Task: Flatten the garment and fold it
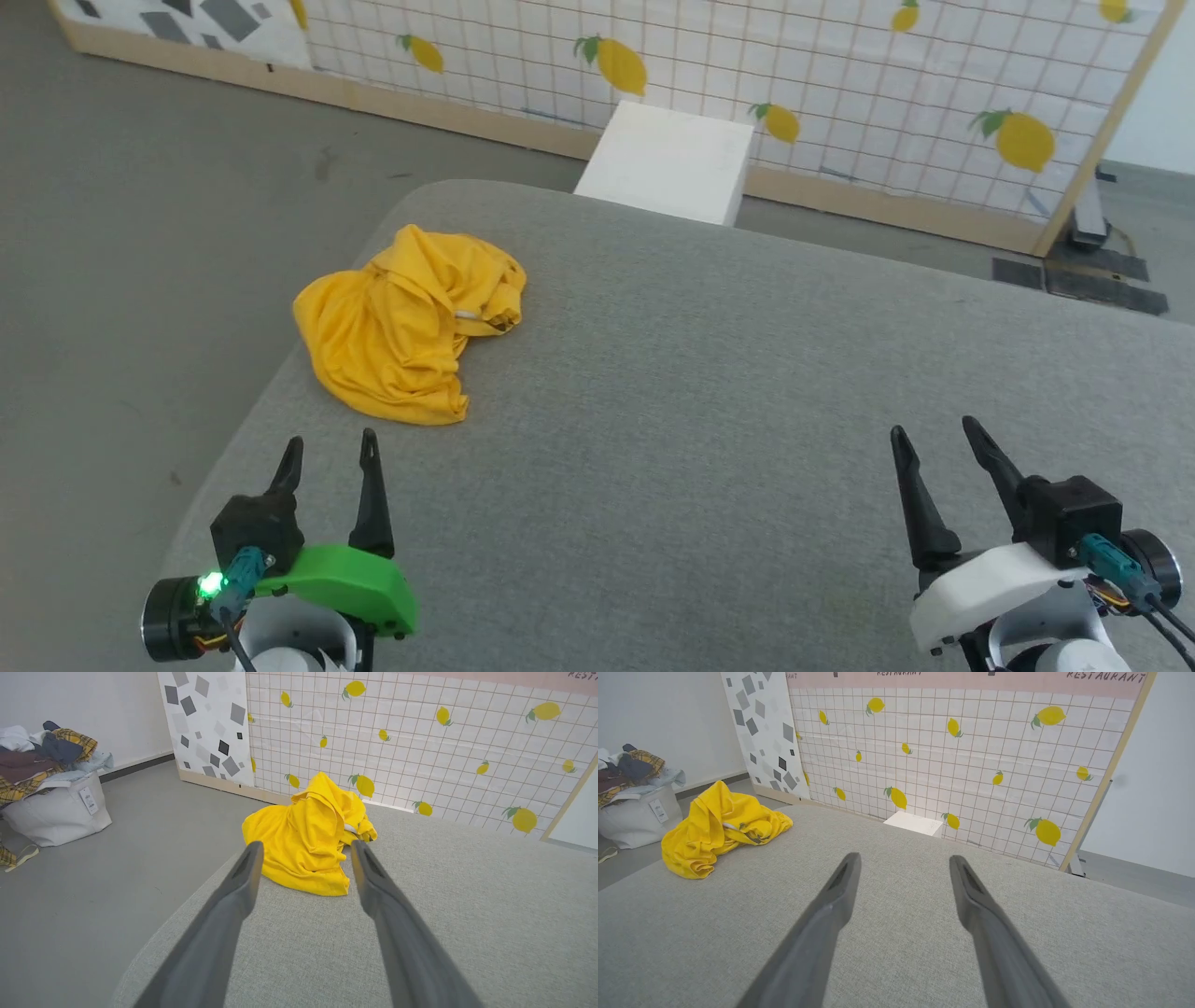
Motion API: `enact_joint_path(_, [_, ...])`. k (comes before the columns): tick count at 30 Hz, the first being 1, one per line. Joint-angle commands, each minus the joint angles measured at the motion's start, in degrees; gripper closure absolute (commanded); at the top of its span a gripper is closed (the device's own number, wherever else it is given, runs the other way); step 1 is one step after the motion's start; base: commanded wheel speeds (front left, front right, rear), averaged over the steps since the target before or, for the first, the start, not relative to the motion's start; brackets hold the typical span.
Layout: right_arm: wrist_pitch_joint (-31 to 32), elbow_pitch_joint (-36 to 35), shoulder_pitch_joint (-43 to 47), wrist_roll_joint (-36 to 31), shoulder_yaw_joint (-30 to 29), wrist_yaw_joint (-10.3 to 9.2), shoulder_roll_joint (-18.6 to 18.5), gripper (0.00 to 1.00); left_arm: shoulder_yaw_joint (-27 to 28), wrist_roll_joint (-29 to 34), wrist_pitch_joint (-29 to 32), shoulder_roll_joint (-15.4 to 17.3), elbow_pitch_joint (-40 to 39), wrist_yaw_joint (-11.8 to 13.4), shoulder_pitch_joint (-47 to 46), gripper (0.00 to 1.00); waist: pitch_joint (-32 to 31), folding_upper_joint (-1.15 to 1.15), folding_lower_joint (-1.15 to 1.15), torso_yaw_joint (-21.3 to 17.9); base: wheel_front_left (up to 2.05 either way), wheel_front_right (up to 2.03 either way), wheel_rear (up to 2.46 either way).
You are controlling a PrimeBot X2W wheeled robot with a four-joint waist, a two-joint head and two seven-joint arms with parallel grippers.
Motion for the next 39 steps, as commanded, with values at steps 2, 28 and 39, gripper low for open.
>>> enact_joint_path(2, [-0.72,0.25,-0.62,0.47,-0.13,-0.04,0.05,0.00,-0.13,-0.66,-0.90,0.35,0.31,0.63,-0.11,0.00,-0.04,0.00,0.00,1.20,-0.05,-0.05,-0.05])
enact_joint_path(28, [-2.50,1.26,-0.69,2.18,0.11,-0.06,0.07,0.00,-0.92,-4.10,-4.23,1.49,1.73,3.14,1.28,0.00,-1.00,0.00,0.00,9.28,-0.01,-0.01,-0.01])
enact_joint_path(39, [-3.14,1.54,-0.74,2.77,0.04,-0.07,0.08,0.00,-1.63,-5.86,-5.54,2.03,2.45,4.15,1.52,0.00,-0.92,0.00,0.00,12.44,0.00,0.00,0.00])
